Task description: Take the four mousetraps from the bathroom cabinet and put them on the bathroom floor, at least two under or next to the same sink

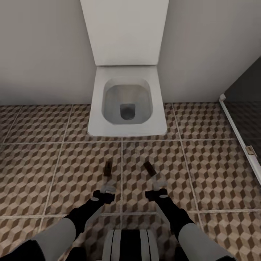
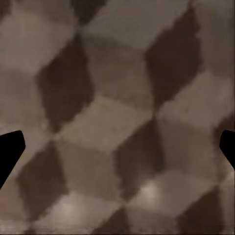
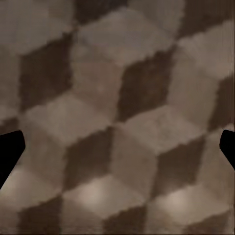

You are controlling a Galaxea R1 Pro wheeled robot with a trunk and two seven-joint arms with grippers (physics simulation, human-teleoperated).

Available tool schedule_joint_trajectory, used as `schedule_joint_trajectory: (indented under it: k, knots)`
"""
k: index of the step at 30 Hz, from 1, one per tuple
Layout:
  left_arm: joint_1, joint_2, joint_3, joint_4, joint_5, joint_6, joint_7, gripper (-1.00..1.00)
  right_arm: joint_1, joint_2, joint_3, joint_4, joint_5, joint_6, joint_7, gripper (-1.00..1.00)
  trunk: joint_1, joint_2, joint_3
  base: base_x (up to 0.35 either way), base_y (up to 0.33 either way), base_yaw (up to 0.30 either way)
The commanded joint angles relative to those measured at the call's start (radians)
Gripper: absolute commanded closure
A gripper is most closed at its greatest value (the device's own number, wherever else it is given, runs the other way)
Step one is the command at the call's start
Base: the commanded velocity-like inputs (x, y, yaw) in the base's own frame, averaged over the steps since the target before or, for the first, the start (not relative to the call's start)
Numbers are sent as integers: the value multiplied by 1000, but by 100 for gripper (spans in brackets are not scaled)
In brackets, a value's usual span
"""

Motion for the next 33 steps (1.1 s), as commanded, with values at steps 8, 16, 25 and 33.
schedule_joint_trajectory:
  k: [8, 16, 25, 33]
  knots:
    - [-1, 1, -8, -2, 8, 3, 8, -100, -1, -1, 7, -2, -9, 5, -9, -100, -1, 0, 0, -333, 0, 0]
    - [-1, 1, -9, -1, 8, 3, 9, -100, 0, -1, 7, -2, -9, 5, -9, -100, -1, 0, 0, -334, 0, 0]
    - [-1, 1, -9, -1, 9, 3, 9, -100, -1, -1, 7, -2, -9, 4, -9, -100, -1, 0, 0, -334, 0, 0]
    - [-1, 1, -9, -1, 9, 3, 10, -100, 0, -1, 7, -2, -9, 4, -9, -100, -1, 0, 0, -171, 0, 0]
